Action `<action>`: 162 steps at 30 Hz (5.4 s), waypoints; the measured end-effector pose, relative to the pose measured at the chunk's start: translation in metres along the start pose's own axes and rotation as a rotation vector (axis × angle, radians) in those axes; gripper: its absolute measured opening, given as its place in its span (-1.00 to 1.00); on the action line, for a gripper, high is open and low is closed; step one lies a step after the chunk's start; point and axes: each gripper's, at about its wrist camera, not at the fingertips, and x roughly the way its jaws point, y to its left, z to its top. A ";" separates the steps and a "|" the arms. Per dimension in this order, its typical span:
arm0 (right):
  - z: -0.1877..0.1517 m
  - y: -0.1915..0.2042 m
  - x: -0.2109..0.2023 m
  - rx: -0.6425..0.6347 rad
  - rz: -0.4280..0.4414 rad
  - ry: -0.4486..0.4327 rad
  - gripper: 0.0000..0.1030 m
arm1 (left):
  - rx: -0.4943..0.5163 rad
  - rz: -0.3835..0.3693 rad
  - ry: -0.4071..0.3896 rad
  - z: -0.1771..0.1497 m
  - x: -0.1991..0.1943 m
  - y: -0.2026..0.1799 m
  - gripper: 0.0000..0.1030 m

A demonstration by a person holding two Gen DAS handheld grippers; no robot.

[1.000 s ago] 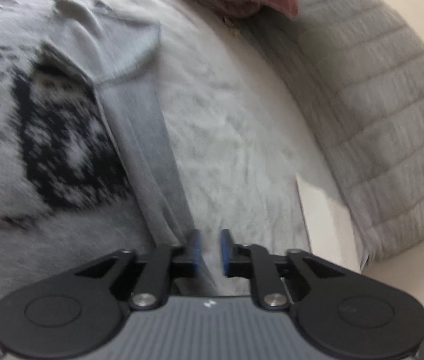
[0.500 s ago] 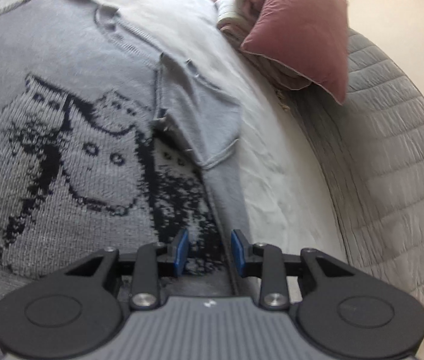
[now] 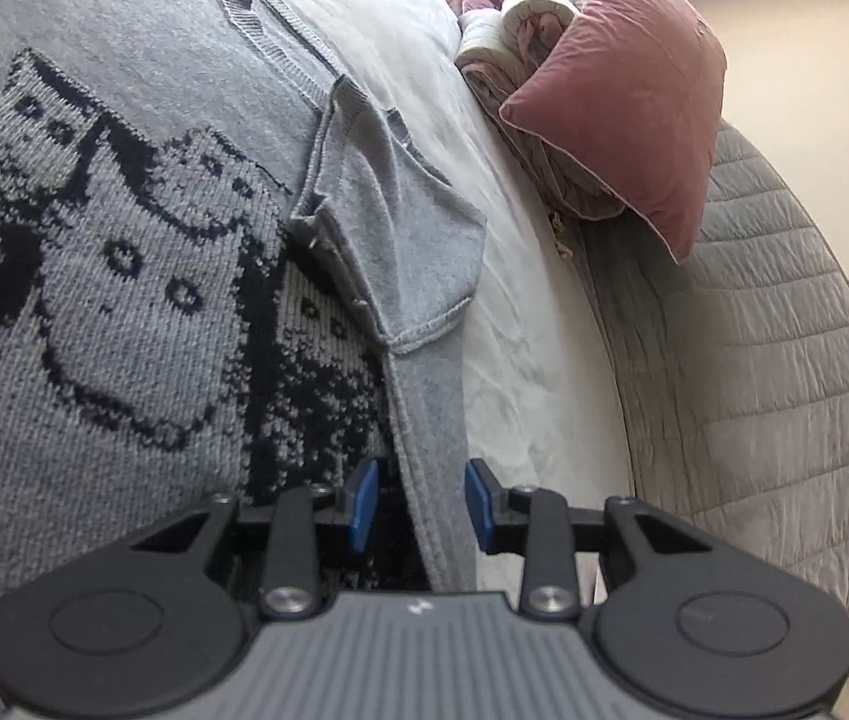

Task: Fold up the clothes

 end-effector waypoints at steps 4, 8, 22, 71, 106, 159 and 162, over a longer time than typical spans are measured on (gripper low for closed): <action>-0.002 0.006 0.010 -0.005 0.026 0.041 -0.88 | 0.095 0.062 -0.050 -0.002 -0.002 -0.012 -0.94; -0.007 0.016 0.023 -0.037 0.044 0.098 -0.88 | 0.228 0.151 -0.071 -0.002 -0.004 -0.026 -0.93; -0.012 0.026 0.038 -0.099 0.008 0.148 -0.60 | 0.422 0.214 -0.047 -0.005 -0.045 -0.040 -0.31; 0.149 0.103 0.221 -0.423 -0.113 -0.151 0.02 | 0.350 0.793 -0.450 0.161 -0.191 0.129 0.34; 0.183 -0.005 0.237 0.030 0.096 -0.167 -0.21 | 0.235 0.499 -0.194 0.208 -0.109 0.010 -0.94; 0.171 -0.024 0.245 0.267 0.544 0.227 -0.75 | 1.202 0.626 0.015 0.063 -0.078 -0.008 -0.14; 0.172 -0.030 0.244 0.305 0.590 0.232 -0.76 | 1.186 0.661 -0.017 0.067 -0.074 -0.007 -0.57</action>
